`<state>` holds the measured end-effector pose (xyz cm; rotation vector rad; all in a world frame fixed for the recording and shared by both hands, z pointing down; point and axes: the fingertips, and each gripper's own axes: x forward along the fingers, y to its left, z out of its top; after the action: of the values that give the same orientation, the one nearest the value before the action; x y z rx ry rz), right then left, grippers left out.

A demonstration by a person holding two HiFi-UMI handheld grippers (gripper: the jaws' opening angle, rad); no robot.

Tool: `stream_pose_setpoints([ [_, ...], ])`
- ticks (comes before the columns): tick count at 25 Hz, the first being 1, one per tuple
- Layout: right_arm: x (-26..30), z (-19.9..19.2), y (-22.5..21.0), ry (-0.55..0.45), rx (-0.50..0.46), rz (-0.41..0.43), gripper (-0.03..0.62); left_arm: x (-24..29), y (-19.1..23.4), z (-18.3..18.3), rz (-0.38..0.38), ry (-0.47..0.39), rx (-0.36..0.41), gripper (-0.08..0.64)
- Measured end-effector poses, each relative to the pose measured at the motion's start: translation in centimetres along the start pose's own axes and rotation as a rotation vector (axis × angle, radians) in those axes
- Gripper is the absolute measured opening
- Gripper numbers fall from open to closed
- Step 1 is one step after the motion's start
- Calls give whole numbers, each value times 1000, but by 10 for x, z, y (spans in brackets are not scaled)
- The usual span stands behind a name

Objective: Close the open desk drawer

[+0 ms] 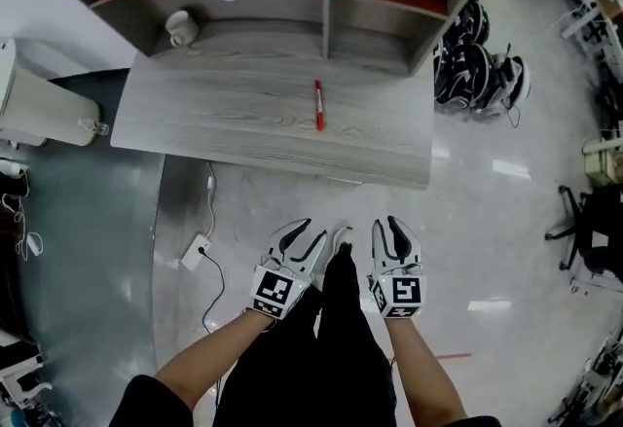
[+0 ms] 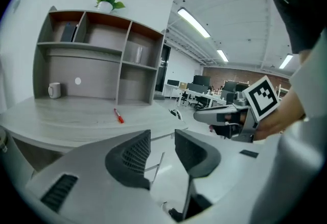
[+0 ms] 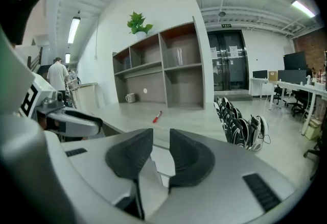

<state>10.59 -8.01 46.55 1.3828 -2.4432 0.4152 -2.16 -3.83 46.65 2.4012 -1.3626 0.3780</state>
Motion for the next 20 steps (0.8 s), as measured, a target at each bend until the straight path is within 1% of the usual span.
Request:
stream_pose_setpoints([
  [2,-11,32,10,-30,7,4,112,-19,-3,17,9,-11,-12,157],
  [7,-55,95,31,-101,9,4,112,-56,-12,58,58,-69,-90,156],
  [10,-75,128,40,-135,19,24,112,-72,-18,96,58,-130,-91,156],
  [13,-83,159,49,-168,8,34,112,-84,-11,132,78,-194,-87,156],
  [16,-98,180,59,-196,-14,8,95,-104,-7,151,117,-223,-69,153],
  [18,-102,195,61,-225,-17,10,83,-111,-6,164,128,-247,-74,149],
  [19,-103,202,62,-240,-15,13,72,-114,-5,170,137,-261,-77,135],
  [20,-104,208,63,-252,-13,17,51,-118,-4,176,152,-275,-77,96],
])
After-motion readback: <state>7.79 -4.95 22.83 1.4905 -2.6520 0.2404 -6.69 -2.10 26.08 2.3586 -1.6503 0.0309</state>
